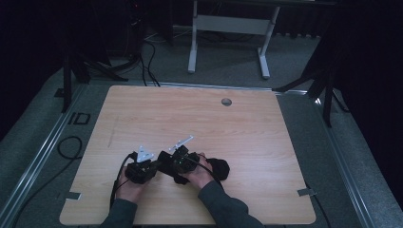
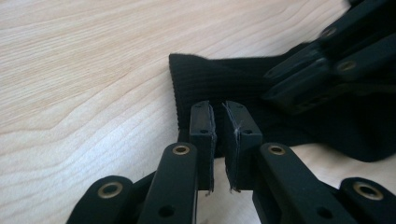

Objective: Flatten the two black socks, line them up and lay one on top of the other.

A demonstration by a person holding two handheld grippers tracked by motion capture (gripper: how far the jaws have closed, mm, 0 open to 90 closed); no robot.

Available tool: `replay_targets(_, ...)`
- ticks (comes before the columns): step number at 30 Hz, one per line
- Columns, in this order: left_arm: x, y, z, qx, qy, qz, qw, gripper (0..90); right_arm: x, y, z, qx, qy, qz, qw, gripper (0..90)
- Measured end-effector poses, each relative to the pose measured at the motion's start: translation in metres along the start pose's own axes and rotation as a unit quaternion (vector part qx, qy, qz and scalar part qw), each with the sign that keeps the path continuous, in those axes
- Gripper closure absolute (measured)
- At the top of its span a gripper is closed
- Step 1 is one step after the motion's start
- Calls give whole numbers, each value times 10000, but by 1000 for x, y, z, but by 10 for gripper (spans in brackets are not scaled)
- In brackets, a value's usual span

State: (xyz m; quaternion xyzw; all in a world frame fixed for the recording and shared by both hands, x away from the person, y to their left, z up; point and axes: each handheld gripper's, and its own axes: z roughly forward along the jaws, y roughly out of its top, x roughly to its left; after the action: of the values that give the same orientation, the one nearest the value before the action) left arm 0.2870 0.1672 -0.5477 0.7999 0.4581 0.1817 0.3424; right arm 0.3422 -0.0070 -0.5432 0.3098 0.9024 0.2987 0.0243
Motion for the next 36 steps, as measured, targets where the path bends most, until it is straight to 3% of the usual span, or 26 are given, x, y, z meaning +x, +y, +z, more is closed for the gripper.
replay_targets(5,-5,2,8,4,208,216,9995,819,1,0,0,2,-9,-27,10000,839)
replay_targets(12,-6,2,12,59,243,137,9996,865,0,0,0,28,57,-75,10000,827)
replay_targets(15,-5,2,12,78,205,106,9997,874,0,-1,-3,-41,258,-141,9996,705)
replay_targets(19,-4,2,12,59,184,50,9998,875,3,-5,-17,-249,312,-156,9991,622)
replay_targets(23,-5,2,12,69,181,43,9998,875,3,-11,-35,-417,204,-211,9987,603)
replay_targets(36,-4,2,12,60,157,-1,9999,874,-14,-35,-65,-432,-183,-172,9988,579)
